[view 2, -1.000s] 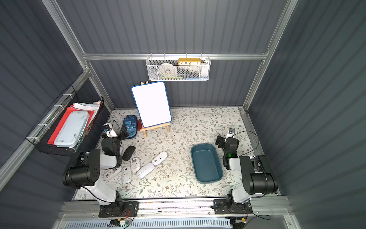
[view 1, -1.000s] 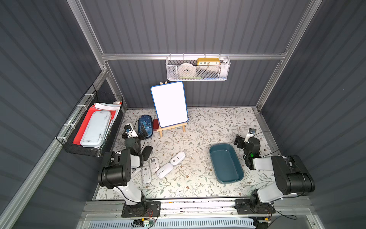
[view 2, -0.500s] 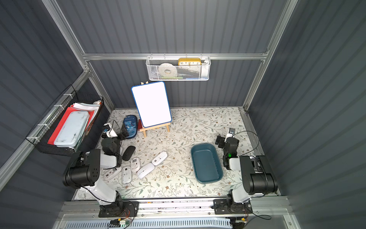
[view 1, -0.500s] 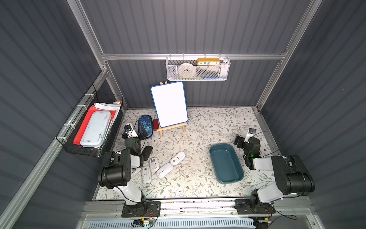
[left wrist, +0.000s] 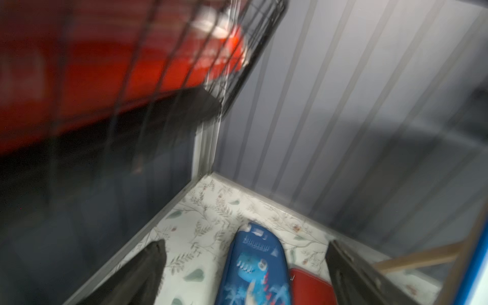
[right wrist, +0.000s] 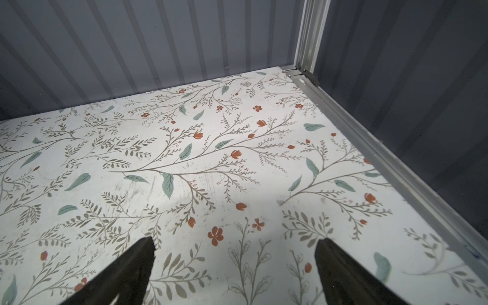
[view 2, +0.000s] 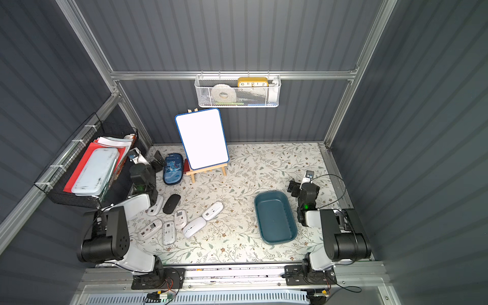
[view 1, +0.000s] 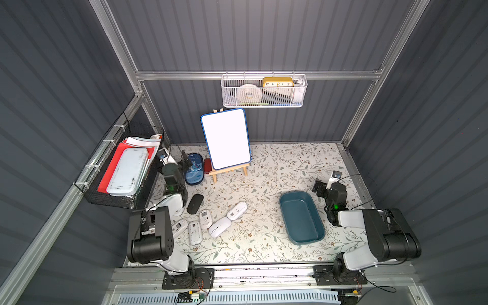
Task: Put the mouse in the storage box
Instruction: Pick up the mouse from the center of the board.
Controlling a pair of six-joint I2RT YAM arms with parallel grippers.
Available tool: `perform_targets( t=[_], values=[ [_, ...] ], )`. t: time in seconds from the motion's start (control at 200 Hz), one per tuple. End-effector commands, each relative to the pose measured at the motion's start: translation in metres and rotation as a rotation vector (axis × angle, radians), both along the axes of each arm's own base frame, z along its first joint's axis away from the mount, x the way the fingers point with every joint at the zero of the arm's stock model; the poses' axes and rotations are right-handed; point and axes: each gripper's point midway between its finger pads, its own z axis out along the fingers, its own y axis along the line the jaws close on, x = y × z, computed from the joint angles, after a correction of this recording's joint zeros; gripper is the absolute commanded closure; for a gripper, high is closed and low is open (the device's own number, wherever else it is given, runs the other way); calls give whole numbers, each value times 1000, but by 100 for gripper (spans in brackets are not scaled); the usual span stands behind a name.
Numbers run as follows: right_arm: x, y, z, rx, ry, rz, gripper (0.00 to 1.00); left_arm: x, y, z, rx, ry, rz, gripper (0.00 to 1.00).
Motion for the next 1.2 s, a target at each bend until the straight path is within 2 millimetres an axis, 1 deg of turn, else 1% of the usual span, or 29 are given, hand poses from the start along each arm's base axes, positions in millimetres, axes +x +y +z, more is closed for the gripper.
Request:
perform_targets(
  t=[0.0,0.01,0.045,0.095,0.13,0.19,0.27,0.34,0.37,0.38,0.415,0.475,0.5,0.555,0.63,0.71,0.795,0.896,0.926,0.956,1.021,1.051,1.101,1.196],
  values=[
    [-9,-10,67,32,-57,-101,1,-21,-6,1,-158,84,-25,0],
    [-12,-10,77,47,-76,-107,1,-24,-7,1,-165,80,-27,1],
    [-17,-8,98,99,-114,-109,1,-36,-7,7,-194,47,-23,1],
    [-24,-2,116,209,-158,-100,1,-52,-9,13,-246,6,-19,1],
    [-30,1,124,282,-181,-99,1,-63,-10,16,-285,-21,-19,1],
    [-38,9,126,352,-201,-67,1,-77,-14,17,-306,-49,-40,1],
    [-42,20,124,414,-223,-8,1,-85,-20,13,-313,-33,-67,1],
    [-44,40,124,445,-186,101,1,-87,-19,0,-408,44,-36,0],
    [-46,46,125,460,-169,126,1,-87,-22,-9,-438,94,-37,1],
    [-47,46,124,468,-163,129,1,-86,-23,-9,-441,101,-44,1],
    [-50,49,120,501,-137,122,1,-85,-35,-12,-443,140,-109,0],
    [-55,44,113,538,-109,77,1,-85,-55,-13,-444,169,-226,1],
    [-58,43,109,548,-100,60,1,-87,-60,-15,-422,180,-254,1],
    [-65,39,102,577,-85,21,1,-95,-81,-14,-431,177,-372,4],
    [-74,34,91,640,-78,-41,1,-103,-93,-15,-433,198,-400,6],
    [-76,46,87,669,-63,23,1,-108,-108,-17,-414,235,-432,7],
    [-78,60,78,678,1,96,1,-110,-137,-23,-399,291,-503,7],
    [-84,73,62,689,105,143,2,-112,-179,-44,-368,397,-607,10],
    [-86,77,59,690,131,161,3,-113,-191,-53,-354,437,-633,11],
    [-89,80,54,692,156,172,3,-114,-202,-60,-332,469,-655,12],
    [-93,84,47,698,188,186,3,-120,-234,-72,-260,521,-726,11],
    [-94,84,46,696,192,188,3,-123,-247,-81,-222,550,-753,11],
    [-96,84,44,694,197,188,3,-124,-261,-93,-196,586,-768,11],
    [-97,84,44,688,188,194,3,-129,-289,-113,-177,624,-864,9]
  ],
)
